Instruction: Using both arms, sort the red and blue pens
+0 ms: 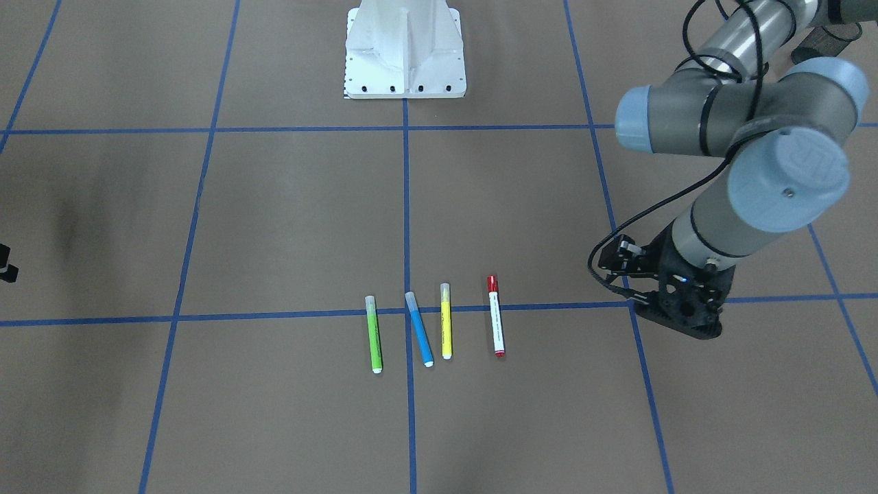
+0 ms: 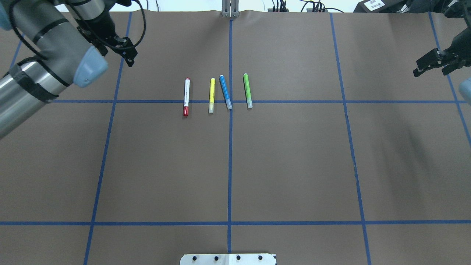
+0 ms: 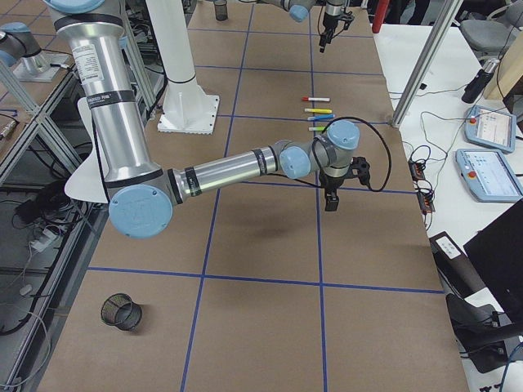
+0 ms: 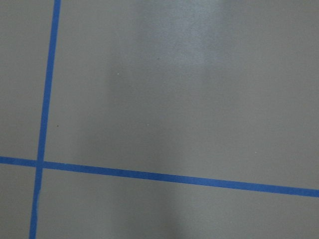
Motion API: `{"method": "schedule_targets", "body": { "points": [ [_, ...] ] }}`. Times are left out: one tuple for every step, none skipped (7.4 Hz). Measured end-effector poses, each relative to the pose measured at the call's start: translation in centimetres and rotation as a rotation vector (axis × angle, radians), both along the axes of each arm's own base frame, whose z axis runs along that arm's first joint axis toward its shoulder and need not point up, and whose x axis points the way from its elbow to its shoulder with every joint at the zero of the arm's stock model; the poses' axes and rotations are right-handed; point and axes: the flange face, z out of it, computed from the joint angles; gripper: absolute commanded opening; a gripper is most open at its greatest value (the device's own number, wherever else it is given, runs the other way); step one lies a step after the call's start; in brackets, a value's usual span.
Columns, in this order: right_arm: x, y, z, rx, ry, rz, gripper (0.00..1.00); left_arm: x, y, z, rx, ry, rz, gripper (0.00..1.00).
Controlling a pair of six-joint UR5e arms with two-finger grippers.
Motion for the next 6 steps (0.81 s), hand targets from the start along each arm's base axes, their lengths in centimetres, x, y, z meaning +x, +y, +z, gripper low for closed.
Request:
{"method": "schedule_targets", "body": {
  "points": [
    [-2.0, -0.4, -1.7, -0.002, -0.015, -0.014, 1.00, 3.1, -0.6, -1.3, -0.050, 0.017, -0.047, 0.94],
    [-3.8, -0.7, -3.0, -0.007, -0.027, -0.020, 1.00, 5.8, -0.5, -2.9, -0.097, 0.029, -0.098, 0.99],
    [-5.3, -1.0, -4.5, -0.019, -0.032, -0.005, 1.00, 8.4, 0.2, -4.0, -0.125, 0.033, -0.162, 0.99],
    [-6.8, -1.3, -6.0, -0.028, -0.032, 0.012, 1.00, 11.2, 1.5, -4.3, -0.133, 0.023, -0.221, 0.99],
    [-8.1, -1.5, -7.2, -0.032, -0.031, 0.022, 1.00, 14.0, 3.1, -4.1, -0.135, 0.007, -0.248, 0.99],
    [-9.1, -1.5, -8.1, -0.039, -0.030, 0.032, 1.00, 16.3, 4.7, -3.8, -0.144, 0.001, -0.255, 0.99]
  ]
}}
